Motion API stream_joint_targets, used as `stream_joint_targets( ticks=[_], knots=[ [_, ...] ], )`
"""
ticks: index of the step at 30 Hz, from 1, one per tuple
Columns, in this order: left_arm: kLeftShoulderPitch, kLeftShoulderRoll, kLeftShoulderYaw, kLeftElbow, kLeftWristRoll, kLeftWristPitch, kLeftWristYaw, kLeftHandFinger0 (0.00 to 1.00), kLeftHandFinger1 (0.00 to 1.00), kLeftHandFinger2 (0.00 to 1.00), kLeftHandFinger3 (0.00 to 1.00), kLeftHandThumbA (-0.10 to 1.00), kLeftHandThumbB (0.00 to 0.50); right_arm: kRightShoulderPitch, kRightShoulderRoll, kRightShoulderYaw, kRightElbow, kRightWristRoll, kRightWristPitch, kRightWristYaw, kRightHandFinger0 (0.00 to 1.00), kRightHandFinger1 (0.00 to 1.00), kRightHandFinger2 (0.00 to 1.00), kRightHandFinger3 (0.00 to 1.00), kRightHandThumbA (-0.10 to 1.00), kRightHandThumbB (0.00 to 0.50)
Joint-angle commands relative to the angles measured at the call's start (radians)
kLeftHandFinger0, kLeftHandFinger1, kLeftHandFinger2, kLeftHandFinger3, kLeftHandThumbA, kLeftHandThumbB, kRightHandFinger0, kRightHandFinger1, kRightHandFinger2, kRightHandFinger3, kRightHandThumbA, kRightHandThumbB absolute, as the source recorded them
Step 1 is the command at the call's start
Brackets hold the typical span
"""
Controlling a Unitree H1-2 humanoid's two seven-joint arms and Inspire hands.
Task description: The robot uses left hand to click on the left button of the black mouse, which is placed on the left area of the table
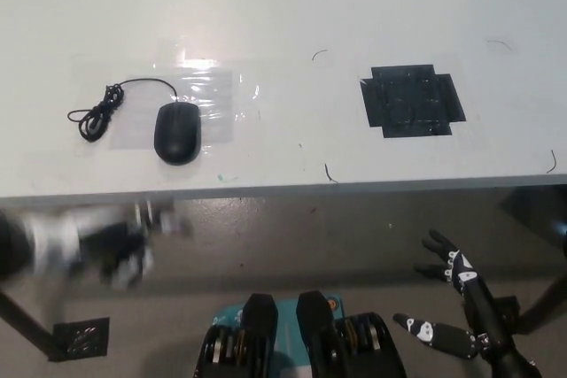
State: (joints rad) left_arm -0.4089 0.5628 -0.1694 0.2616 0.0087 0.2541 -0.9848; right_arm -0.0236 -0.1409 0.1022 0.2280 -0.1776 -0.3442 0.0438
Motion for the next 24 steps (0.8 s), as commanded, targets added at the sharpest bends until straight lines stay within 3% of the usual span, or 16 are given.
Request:
stream_joint_targets(
  ticks=[1,2,4,5,6,7,8,9,10,12,14,16,19,24],
  knots=[
    [0.771,-0.133,0.135,-1.025,-0.851,-0.174,0.249,0.00,0.07,0.07,1.00,1.00,0.448,0.028,-0.004,0.016,-0.009,0.013,-0.054,0.017,0.74,0.72,0.93,1.00,0.94,0.080],
    [0.767,-0.168,0.140,-0.974,-0.818,-0.181,0.207,0.11,0.25,0.30,1.00,1.00,0.273,0.034,-0.005,0.016,-0.009,0.017,-0.055,0.020,0.74,0.72,0.93,1.00,0.94,0.091],
    [0.789,-0.209,0.140,-0.939,-0.818,-0.135,0.189,0.01,0.12,0.14,1.00,1.00,0.373,0.042,-0.007,0.017,-0.013,0.019,-0.052,0.024,0.73,0.72,0.93,1.00,0.95,0.090],
    [0.836,-0.249,0.159,-0.955,-0.748,-0.130,0.245,0.00,0.10,0.09,1.00,1.00,0.416,0.045,-0.008,0.017,-0.021,0.017,-0.042,0.025,0.74,0.72,0.93,1.00,0.95,0.090],
    [0.850,-0.264,0.171,-0.965,-0.722,-0.126,0.263,0.00,0.08,0.11,1.00,1.00,0.432,0.045,-0.008,0.017,-0.022,0.016,-0.040,0.024,0.74,0.72,0.93,1.00,0.95,0.090],
    [0.856,-0.294,0.179,-0.951,-0.667,-0.179,0.270,0.00,0.06,0.13,1.00,1.00,0.395,0.043,-0.007,0.016,-0.016,0.020,-0.044,0.025,0.74,0.73,0.93,1.00,0.94,0.084],
    [0.866,-0.340,0.198,-0.927,-0.538,-0.270,0.290,0.00,0.01,0.17,1.00,1.00,0.415,0.041,-0.005,0.015,-0.008,0.023,-0.051,0.023,0.74,0.73,0.94,1.00,0.93,0.081],
    [0.870,-0.372,0.213,-0.893,-0.440,-0.325,0.308,0.00,0.00,0.19,1.00,1.00,0.393,0.039,-0.003,0.015,-0.003,0.021,-0.055,0.020,0.74,0.73,0.93,1.00,0.93,0.088],
    [0.863,-0.399,0.222,-0.853,-0.395,-0.335,0.319,0.00,0.01,0.22,1.00,1.00,0.381,0.036,-0.002,0.015,0.003,0.018,-0.061,0.017,0.74,0.72,0.93,1.00,0.93,0.098],
    [0.831,-0.437,0.233,-0.786,-0.308,-0.316,0.350,0.00,0.00,0.19,1.00,1.00,0.432,0.032,0.000,0.014,0.008,0.016,-0.063,0.014,0.73,0.72,0.92,1.00,0.96,0.107],
    [0.788,-0.475,0.255,-0.671,-0.218,-0.398,0.382,0.00,0.00,0.06,1.00,1.00,0.458,0.036,-0.001,0.017,0.000,0.008,-0.055,0.013,0.74,0.72,0.93,1.00,0.99,0.104],
    [0.732,-0.511,0.291,-0.521,-0.089,-0.535,0.455,0.00,0.00,0.06,1.00,1.00,0.415,0.032,0.004,0.017,0.001,0.009,-0.057,0.011,0.74,0.72,0.93,1.00,0.98,0.087],
    [0.657,-0.524,0.316,-0.378,-0.013,-0.606,0.512,0.00,0.00,0.11,1.00,1.00,0.324,0.043,0.005,0.018,0.007,0.007,-0.073,0.006,0.73,0.71,0.92,1.00,0.95,0.079],
    [0.552,-0.534,0.350,-0.233,0.038,-0.635,0.588,0.00,0.00,0.18,1.00,1.00,0.319,0.042,0.006,0.018,-0.008,0.007,-0.056,0.007,0.74,0.70,0.92,1.00,0.97,0.094]
  ],
)
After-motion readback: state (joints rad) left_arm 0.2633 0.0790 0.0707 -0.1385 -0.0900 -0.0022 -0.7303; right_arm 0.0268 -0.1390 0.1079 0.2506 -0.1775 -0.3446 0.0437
